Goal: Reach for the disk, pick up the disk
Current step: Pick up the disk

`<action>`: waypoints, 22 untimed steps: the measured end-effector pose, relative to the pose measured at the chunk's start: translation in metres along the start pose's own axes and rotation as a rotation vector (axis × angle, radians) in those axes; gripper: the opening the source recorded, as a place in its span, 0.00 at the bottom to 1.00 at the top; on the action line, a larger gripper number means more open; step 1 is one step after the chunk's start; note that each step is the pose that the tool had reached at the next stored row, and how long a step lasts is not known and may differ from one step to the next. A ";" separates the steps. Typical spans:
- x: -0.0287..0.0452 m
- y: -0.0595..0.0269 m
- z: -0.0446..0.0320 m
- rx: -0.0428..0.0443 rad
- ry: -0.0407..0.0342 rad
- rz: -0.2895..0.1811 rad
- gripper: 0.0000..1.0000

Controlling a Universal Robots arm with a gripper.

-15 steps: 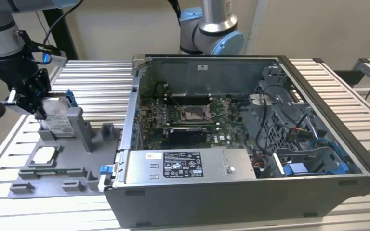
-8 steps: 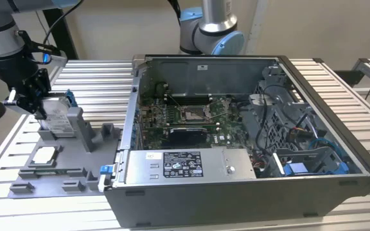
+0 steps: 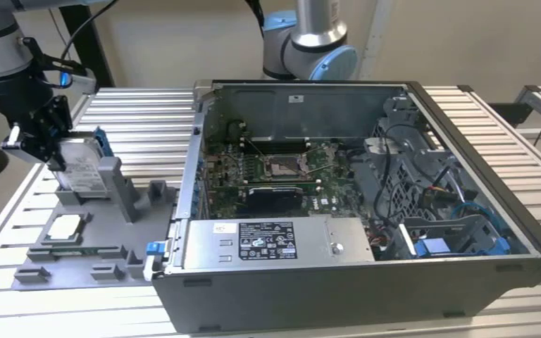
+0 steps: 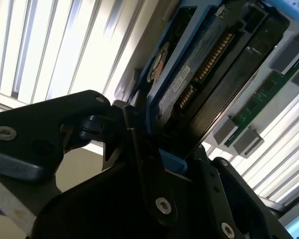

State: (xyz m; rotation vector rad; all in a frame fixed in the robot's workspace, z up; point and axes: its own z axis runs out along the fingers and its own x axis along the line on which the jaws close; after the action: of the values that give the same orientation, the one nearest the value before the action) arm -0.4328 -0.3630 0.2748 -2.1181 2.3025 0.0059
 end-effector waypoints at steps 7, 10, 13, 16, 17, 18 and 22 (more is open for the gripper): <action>-0.0002 -0.0001 -0.0165 0.0000 0.0000 0.000 0.00; -0.0003 -0.0001 -0.0222 0.0000 0.0000 0.000 0.00; -0.0004 -0.0001 -0.0272 0.0001 0.0001 0.000 0.00; -0.0004 -0.0002 -0.0317 0.0000 0.0003 0.000 0.00; -0.0004 -0.0002 -0.0330 0.0000 0.0003 0.000 0.00; -0.0004 -0.0002 -0.0342 0.0000 0.0004 0.000 0.00; -0.0005 -0.0002 -0.0387 0.0000 0.0003 0.000 0.00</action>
State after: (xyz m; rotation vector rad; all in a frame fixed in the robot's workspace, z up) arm -0.4328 -0.3630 0.3135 -2.1182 2.3026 0.0055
